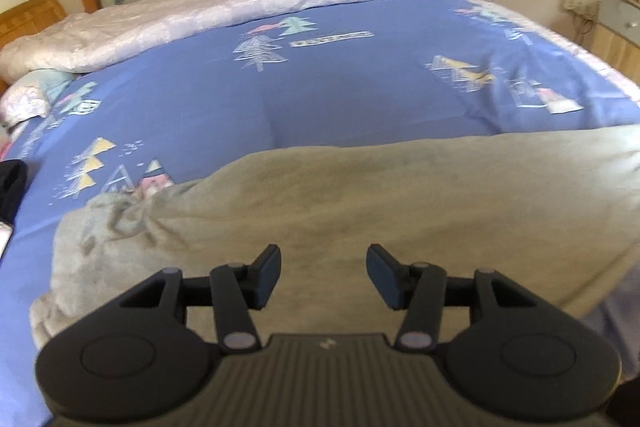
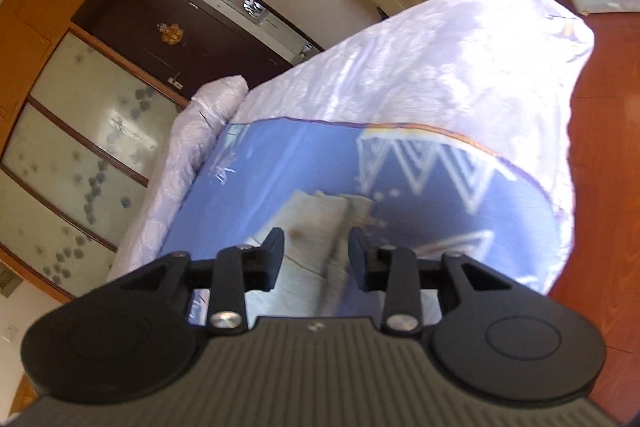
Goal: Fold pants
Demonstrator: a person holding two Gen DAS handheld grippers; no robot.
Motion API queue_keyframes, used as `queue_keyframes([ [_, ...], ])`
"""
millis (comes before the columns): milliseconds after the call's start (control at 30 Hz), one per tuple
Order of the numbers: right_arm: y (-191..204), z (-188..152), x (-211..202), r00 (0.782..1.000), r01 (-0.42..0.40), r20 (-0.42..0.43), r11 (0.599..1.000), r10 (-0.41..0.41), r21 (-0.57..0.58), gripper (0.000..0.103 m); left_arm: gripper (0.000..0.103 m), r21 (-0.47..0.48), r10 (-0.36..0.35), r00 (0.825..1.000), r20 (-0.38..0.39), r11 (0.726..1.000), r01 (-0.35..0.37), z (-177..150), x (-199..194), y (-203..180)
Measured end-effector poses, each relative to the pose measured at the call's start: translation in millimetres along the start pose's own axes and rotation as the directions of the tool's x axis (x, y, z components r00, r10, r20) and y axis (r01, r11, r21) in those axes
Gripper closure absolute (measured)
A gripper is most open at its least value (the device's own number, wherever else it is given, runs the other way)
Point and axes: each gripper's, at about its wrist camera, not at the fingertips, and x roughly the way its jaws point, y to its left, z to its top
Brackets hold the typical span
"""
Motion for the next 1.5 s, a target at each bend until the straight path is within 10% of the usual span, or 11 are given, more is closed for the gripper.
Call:
queue_keyframes([
  [333, 7.3, -2.8, 32.5, 0.999, 0.006, -0.049, 0.998, -0.003, 0.061, 0.063, 0.053, -0.067, -0.064, 0.984, -0.169, 0.996, 0.053, -5.7, 37.1, -9.4],
  [467, 23.2, -3.9, 36.3, 0.996, 0.034, -0.088, 0.999, -0.032, 0.020, 0.086, 0.054, -0.107, -0.086, 0.979, -0.187, 0.992, 0.067, -0.7, 35.4, -3.7],
  [667, 95.9, -26.2, 4.9, 0.976, -0.191, -0.123, 0.977, 0.178, -0.095, 0.086, 0.053, -0.227, -0.230, 0.966, -0.119, 0.953, 0.199, 19.4, 11.7, 13.5],
  [933, 231.2, -154.9, 16.4, 0.854, -0.460, -0.425, 0.817, 0.300, -0.348, 0.086, 0.041, -0.344, -0.449, 0.893, -0.033, 0.844, 0.412, 47.7, 18.5, 6.7],
  [1167, 264.8, -296.2, 76.5, 0.726, -0.542, -0.685, 0.669, 0.068, -0.508, 0.065, 0.025, -0.456, -0.435, 0.891, -0.126, 0.823, 0.338, 28.4, 59.3, 18.3],
  [1300, 257.9, -266.3, 56.1, 0.723, -0.581, -0.669, 0.677, 0.174, -0.452, 0.054, 0.021, -0.479, -0.457, 0.882, -0.119, 0.804, 0.352, 23.8, 64.2, 21.6],
  [1500, 217.4, -188.1, 34.8, 0.825, -0.466, -0.511, 0.803, 0.242, -0.371, 0.052, 0.021, -0.403, -0.460, 0.882, -0.106, 0.830, 0.384, 40.0, 67.4, -5.4],
])
